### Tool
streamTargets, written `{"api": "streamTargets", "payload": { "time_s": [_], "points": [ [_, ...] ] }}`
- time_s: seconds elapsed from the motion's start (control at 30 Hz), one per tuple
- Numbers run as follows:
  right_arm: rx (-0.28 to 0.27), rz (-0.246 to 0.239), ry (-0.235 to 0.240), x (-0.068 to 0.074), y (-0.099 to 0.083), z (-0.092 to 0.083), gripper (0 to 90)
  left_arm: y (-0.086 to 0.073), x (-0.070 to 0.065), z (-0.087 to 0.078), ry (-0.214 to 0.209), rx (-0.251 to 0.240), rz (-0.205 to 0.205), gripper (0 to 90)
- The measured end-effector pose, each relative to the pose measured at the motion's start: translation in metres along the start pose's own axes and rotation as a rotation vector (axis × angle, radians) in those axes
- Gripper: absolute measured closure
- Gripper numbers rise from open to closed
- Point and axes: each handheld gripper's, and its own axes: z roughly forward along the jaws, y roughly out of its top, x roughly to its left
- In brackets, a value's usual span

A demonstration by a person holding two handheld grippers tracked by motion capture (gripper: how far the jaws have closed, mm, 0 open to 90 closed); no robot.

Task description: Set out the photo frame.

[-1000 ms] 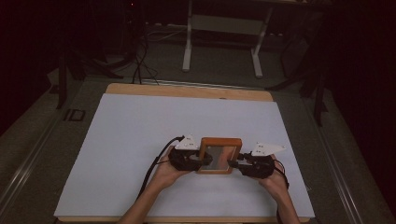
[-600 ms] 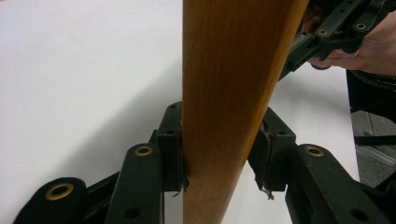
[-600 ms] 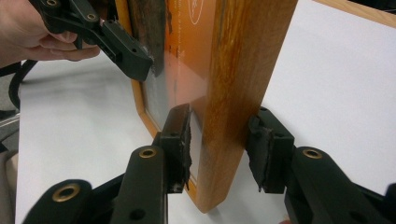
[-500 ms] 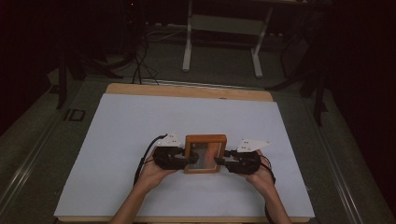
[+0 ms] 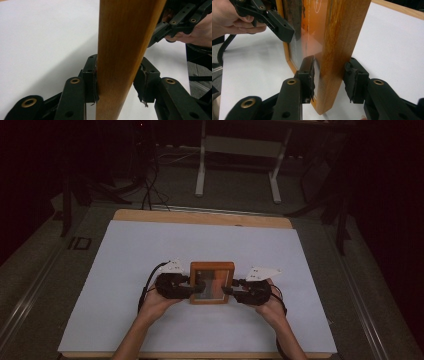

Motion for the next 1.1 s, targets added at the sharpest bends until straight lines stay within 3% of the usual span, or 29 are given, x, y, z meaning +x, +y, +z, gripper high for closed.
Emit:
{"api": "streamTargets", "payload": {
  "time_s": [0.57,0.87,1.1],
  "points": [
    [0.018,0.041,-0.024,0.000,-0.004,0.013,62.8,-0.007,0.009,0.006,0.027,0.011,-0.029,54.1],
    [0.007,0.058,-0.013,-0.003,-0.006,0.013,63.6,-0.008,0.009,0.009,0.045,-0.002,-0.041,51.6],
    [-0.004,0.086,-0.028,-0.007,-0.008,0.016,62.8,-0.008,0.007,0.014,0.121,-0.014,-0.043,47.7]
  ]
}}
